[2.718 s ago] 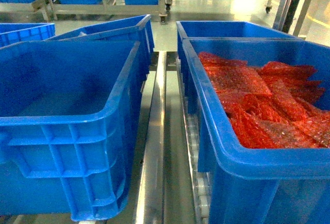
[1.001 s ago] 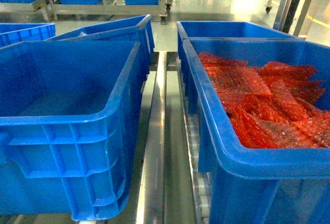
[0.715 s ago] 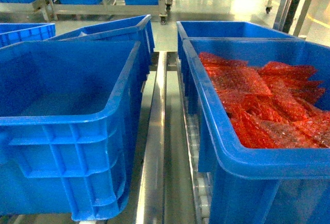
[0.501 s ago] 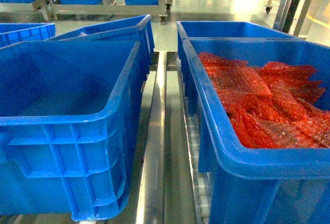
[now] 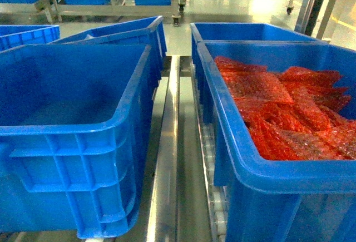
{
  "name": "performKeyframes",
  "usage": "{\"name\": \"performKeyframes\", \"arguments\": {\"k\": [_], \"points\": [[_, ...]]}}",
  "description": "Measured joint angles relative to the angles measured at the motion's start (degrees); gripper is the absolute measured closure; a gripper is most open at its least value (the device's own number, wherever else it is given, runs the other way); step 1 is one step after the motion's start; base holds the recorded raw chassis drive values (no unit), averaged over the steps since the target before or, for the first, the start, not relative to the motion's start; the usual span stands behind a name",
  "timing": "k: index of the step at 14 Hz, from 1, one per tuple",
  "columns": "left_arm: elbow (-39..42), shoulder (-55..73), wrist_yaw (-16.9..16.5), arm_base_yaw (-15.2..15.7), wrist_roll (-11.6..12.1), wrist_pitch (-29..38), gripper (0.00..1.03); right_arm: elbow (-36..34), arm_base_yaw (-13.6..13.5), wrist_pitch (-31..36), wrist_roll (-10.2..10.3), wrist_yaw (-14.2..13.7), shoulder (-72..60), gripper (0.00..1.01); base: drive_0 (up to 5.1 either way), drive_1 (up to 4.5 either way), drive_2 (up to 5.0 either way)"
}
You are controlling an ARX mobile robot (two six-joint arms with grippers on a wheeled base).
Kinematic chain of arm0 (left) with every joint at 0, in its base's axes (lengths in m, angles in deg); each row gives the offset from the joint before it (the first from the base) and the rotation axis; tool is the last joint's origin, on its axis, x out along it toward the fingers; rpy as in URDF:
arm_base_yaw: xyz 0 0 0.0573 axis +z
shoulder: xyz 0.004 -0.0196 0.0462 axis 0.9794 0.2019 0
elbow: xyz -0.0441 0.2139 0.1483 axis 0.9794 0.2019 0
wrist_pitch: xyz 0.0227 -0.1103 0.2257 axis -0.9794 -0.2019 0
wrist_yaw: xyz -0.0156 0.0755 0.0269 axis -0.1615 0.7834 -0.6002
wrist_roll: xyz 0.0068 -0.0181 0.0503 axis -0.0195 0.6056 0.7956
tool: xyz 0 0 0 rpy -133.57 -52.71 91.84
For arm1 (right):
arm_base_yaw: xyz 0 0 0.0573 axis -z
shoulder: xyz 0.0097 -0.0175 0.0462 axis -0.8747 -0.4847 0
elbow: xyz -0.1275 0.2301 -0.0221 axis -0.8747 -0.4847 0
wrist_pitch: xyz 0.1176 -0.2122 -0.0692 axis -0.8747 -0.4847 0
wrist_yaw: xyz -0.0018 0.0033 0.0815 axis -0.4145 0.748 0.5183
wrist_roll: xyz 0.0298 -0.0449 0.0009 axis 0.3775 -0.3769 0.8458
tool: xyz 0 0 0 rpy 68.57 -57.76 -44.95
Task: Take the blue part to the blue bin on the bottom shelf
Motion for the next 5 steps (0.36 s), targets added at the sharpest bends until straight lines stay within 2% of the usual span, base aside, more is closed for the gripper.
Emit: {"name": "performKeyframes", "arguments": {"k": [5], "points": [[0.0,0.0,0.0,0.0,-0.02,0.0,0.05,0.0,0.0,-0.02,0.0,0.0,0.0,0.03,0.0,0.0,0.0]]}}
